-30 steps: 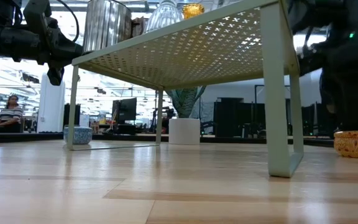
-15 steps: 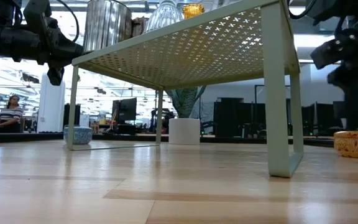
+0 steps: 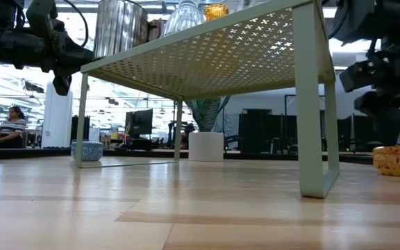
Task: Pick & Place candle stick holders
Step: Put the yellow scented candle on the shelf
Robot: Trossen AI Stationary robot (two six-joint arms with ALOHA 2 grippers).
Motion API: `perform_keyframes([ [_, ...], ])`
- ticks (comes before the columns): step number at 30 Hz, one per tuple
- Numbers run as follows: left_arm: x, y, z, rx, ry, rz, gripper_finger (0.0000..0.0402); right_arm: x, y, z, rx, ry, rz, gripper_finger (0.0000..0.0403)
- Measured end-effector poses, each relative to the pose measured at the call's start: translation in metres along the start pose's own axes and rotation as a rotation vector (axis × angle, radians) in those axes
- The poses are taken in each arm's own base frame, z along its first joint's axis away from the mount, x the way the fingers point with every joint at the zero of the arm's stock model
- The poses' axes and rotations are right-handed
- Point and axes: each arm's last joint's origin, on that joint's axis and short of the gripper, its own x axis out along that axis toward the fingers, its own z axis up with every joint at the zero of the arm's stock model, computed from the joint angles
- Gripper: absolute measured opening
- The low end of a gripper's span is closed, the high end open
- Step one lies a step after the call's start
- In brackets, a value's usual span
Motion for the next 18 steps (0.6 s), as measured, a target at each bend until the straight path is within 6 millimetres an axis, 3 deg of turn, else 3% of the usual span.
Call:
perform_keyframes([
  [18, 0.000, 0.000, 0.000, 0.000, 0.000, 0.000, 0.0011, 0.020, -0.004, -0.006, 0.111, -0.031, 0.006, 0.0381],
])
